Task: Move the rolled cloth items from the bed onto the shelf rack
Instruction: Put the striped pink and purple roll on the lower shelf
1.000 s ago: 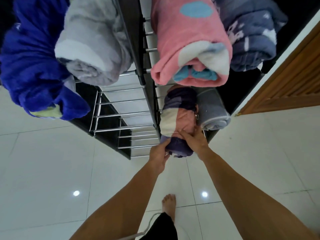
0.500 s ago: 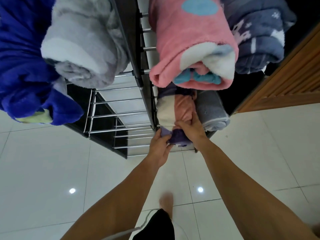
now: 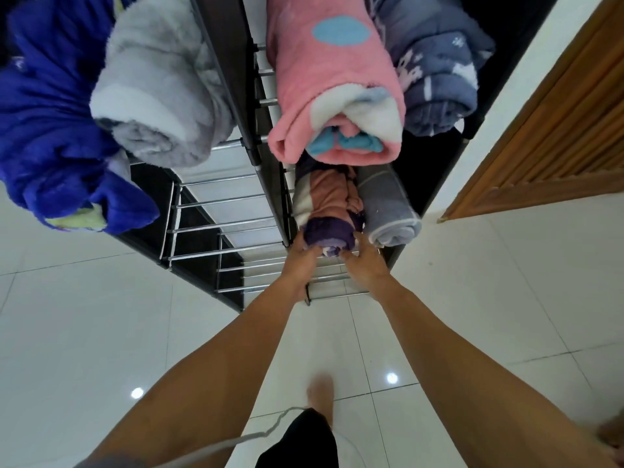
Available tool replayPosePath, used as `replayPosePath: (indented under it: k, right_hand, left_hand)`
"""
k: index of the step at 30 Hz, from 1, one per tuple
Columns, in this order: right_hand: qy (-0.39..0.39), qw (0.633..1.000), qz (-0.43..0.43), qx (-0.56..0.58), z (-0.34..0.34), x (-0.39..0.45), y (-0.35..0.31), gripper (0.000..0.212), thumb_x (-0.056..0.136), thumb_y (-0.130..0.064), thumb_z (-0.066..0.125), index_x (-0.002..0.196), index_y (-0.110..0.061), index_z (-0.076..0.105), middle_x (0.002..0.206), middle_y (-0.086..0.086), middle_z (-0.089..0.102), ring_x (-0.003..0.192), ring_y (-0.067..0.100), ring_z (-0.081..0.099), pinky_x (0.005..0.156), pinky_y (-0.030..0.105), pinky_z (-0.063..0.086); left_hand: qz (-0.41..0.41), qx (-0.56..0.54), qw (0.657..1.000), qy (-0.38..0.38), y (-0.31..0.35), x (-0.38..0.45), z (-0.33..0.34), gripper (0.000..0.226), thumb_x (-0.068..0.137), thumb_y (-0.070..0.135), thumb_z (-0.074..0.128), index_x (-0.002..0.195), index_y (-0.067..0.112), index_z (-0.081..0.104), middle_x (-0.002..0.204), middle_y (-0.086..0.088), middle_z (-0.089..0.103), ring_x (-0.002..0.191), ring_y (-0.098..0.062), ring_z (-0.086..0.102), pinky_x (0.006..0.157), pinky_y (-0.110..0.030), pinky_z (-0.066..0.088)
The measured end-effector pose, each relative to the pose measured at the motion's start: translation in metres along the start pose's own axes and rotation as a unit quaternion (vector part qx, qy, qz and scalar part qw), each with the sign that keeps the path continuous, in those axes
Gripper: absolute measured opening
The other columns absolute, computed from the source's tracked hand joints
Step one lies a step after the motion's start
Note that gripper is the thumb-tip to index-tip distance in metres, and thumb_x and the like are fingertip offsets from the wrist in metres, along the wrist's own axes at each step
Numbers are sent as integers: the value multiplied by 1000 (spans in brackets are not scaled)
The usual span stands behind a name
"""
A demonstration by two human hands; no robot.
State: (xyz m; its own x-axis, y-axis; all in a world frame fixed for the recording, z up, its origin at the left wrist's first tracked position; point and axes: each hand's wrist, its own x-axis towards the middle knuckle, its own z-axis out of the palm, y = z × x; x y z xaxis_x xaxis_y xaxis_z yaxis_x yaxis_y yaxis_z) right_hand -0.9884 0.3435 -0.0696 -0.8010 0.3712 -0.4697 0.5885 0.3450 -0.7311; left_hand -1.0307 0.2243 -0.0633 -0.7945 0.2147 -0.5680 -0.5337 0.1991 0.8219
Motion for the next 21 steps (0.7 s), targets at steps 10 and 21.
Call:
replayPosePath:
  k: [10, 21]
  right_hand:
    - [11, 999, 13, 41, -54, -166, 66, 48, 94, -19, 52, 140, -14, 41, 133, 2, 52, 124, 29, 52, 103, 35, 41]
    - [257, 902, 239, 251, -76, -385, 234, 59, 91, -26, 57, 143, -12, 33, 142, 19, 46, 129, 29, 48, 102, 29, 37]
  left_hand:
    - [8, 287, 958, -15, -32, -116, 37, 52, 84, 19, 53, 134, 5, 51, 137, -20, 54, 124, -34, 53, 101, -39, 44]
    - [107, 564, 738, -356, -82, -259, 185, 28, 93, 21, 52, 118, 11, 60, 111, -12, 61, 93, -23, 57, 76, -28, 44]
